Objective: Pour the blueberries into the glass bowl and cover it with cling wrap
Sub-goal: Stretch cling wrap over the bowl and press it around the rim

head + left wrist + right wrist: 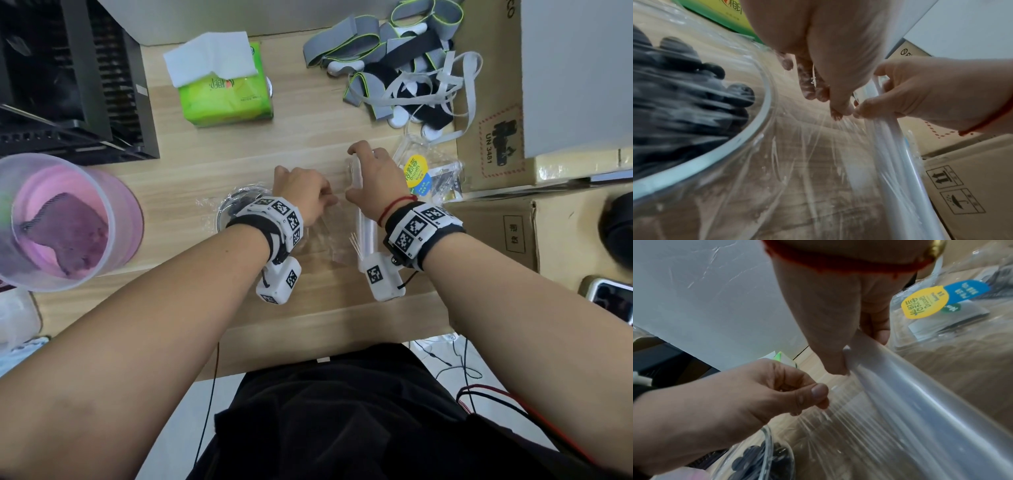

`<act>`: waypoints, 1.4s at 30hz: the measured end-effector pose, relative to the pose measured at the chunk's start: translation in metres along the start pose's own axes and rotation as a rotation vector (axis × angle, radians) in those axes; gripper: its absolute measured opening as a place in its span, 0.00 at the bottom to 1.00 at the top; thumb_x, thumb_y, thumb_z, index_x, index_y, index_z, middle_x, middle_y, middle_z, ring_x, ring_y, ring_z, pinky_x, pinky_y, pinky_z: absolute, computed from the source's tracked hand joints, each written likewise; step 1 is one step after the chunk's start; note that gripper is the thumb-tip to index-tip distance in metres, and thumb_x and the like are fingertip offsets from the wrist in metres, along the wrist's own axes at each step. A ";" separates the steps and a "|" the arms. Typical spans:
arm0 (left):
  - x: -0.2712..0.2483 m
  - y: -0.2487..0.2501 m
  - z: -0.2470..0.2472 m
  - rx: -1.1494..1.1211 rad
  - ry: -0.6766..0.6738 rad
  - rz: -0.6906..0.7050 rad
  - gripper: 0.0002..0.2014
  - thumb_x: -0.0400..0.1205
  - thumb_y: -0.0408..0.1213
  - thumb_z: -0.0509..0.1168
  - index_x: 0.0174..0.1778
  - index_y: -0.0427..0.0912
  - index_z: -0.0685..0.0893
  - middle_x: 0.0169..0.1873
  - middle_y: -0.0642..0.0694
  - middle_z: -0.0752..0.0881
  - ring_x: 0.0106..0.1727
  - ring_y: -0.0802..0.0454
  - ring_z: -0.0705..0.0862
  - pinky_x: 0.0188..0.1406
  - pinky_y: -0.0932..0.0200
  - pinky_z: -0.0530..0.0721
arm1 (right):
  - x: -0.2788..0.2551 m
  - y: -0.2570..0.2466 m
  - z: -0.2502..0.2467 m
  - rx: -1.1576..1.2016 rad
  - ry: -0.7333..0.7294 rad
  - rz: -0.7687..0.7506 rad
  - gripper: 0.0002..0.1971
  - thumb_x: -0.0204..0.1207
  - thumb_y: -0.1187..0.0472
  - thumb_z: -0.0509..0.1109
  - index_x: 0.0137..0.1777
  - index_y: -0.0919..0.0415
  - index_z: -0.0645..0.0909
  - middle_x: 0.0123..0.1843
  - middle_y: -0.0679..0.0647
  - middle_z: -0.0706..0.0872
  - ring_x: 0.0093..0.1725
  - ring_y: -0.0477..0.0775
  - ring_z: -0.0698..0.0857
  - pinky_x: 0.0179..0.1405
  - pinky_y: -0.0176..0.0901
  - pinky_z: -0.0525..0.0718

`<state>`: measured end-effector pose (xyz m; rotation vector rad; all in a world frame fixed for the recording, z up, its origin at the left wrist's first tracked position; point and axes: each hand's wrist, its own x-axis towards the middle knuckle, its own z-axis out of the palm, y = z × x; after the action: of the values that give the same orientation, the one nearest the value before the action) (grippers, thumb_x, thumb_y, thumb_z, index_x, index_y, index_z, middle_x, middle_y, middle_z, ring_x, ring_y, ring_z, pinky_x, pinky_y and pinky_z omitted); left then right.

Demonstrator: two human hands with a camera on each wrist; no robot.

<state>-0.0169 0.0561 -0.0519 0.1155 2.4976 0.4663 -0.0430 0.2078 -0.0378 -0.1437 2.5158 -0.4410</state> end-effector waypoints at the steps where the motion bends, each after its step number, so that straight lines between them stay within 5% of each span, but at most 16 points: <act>1: 0.000 0.000 0.000 0.011 0.010 -0.008 0.13 0.85 0.53 0.64 0.46 0.51 0.89 0.40 0.54 0.85 0.49 0.48 0.80 0.53 0.51 0.60 | -0.001 0.000 0.001 0.002 0.007 0.008 0.31 0.69 0.64 0.72 0.73 0.56 0.67 0.63 0.63 0.76 0.47 0.65 0.81 0.42 0.46 0.73; 5: -0.002 0.003 0.004 0.028 0.046 -0.033 0.08 0.85 0.43 0.65 0.45 0.51 0.89 0.40 0.56 0.83 0.50 0.50 0.82 0.52 0.53 0.58 | -0.005 -0.001 0.005 0.012 0.039 0.052 0.31 0.69 0.65 0.72 0.72 0.55 0.67 0.64 0.62 0.75 0.45 0.64 0.80 0.42 0.46 0.74; 13: -0.005 -0.015 0.002 0.026 0.019 -0.131 0.10 0.85 0.38 0.60 0.44 0.50 0.86 0.49 0.52 0.88 0.56 0.45 0.84 0.61 0.48 0.65 | -0.021 0.027 0.002 -0.054 0.032 0.086 0.32 0.67 0.68 0.72 0.71 0.55 0.67 0.64 0.64 0.74 0.45 0.67 0.83 0.42 0.52 0.84; 19: -0.011 0.008 -0.001 -0.032 -0.160 -0.010 0.24 0.84 0.68 0.48 0.52 0.58 0.83 0.41 0.55 0.85 0.49 0.48 0.79 0.60 0.43 0.62 | -0.025 0.022 0.006 0.037 0.068 0.046 0.31 0.67 0.63 0.74 0.70 0.55 0.67 0.62 0.61 0.77 0.49 0.66 0.83 0.50 0.55 0.84; 21: -0.014 0.010 -0.001 0.017 -0.233 0.036 0.26 0.79 0.73 0.52 0.51 0.58 0.84 0.40 0.57 0.84 0.49 0.50 0.79 0.60 0.43 0.62 | -0.025 0.021 0.005 0.060 0.079 0.035 0.31 0.67 0.62 0.74 0.70 0.53 0.68 0.62 0.60 0.77 0.49 0.64 0.82 0.49 0.54 0.84; 23: -0.020 0.011 -0.004 0.081 -0.282 0.075 0.21 0.80 0.68 0.59 0.50 0.57 0.87 0.36 0.59 0.83 0.49 0.50 0.80 0.61 0.44 0.61 | -0.026 0.019 0.003 0.065 0.078 0.021 0.30 0.67 0.62 0.74 0.69 0.51 0.68 0.62 0.59 0.76 0.46 0.63 0.82 0.45 0.52 0.83; 25: -0.022 0.011 -0.004 0.147 -0.290 0.090 0.10 0.85 0.50 0.63 0.52 0.56 0.90 0.31 0.61 0.78 0.50 0.48 0.79 0.63 0.44 0.62 | -0.026 0.019 0.000 0.047 0.067 0.005 0.28 0.68 0.62 0.73 0.68 0.50 0.69 0.62 0.58 0.75 0.43 0.62 0.81 0.42 0.51 0.83; 27: -0.026 0.010 -0.004 0.171 -0.268 0.077 0.13 0.85 0.38 0.61 0.54 0.55 0.91 0.30 0.61 0.76 0.50 0.48 0.77 0.66 0.44 0.62 | -0.027 0.020 0.000 0.020 0.055 -0.002 0.26 0.68 0.61 0.73 0.65 0.49 0.71 0.63 0.58 0.73 0.42 0.62 0.81 0.41 0.50 0.82; 32: -0.029 0.010 -0.004 0.125 -0.219 0.066 0.15 0.83 0.34 0.60 0.52 0.56 0.90 0.37 0.58 0.80 0.51 0.49 0.79 0.68 0.44 0.62 | -0.025 0.019 0.011 -0.023 -0.009 -0.127 0.10 0.73 0.62 0.70 0.50 0.50 0.89 0.65 0.59 0.69 0.53 0.62 0.79 0.56 0.52 0.82; 38: -0.028 0.006 -0.006 0.099 -0.187 0.028 0.14 0.84 0.35 0.59 0.52 0.54 0.90 0.33 0.57 0.78 0.52 0.46 0.78 0.67 0.44 0.64 | -0.026 0.005 0.020 -0.221 -0.120 -0.225 0.14 0.78 0.50 0.62 0.54 0.38 0.88 0.78 0.52 0.65 0.75 0.64 0.62 0.71 0.64 0.68; 42: -0.026 0.001 -0.008 0.102 -0.175 0.006 0.14 0.85 0.36 0.59 0.52 0.53 0.90 0.32 0.57 0.78 0.47 0.48 0.75 0.67 0.44 0.64 | -0.026 0.002 0.023 -0.286 -0.083 -0.288 0.14 0.75 0.39 0.64 0.47 0.40 0.89 0.76 0.52 0.68 0.76 0.65 0.62 0.67 0.64 0.64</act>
<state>0.0003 0.0503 -0.0314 0.1953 2.3488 0.3168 -0.0085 0.2083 -0.0422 -0.6274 2.4711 -0.1778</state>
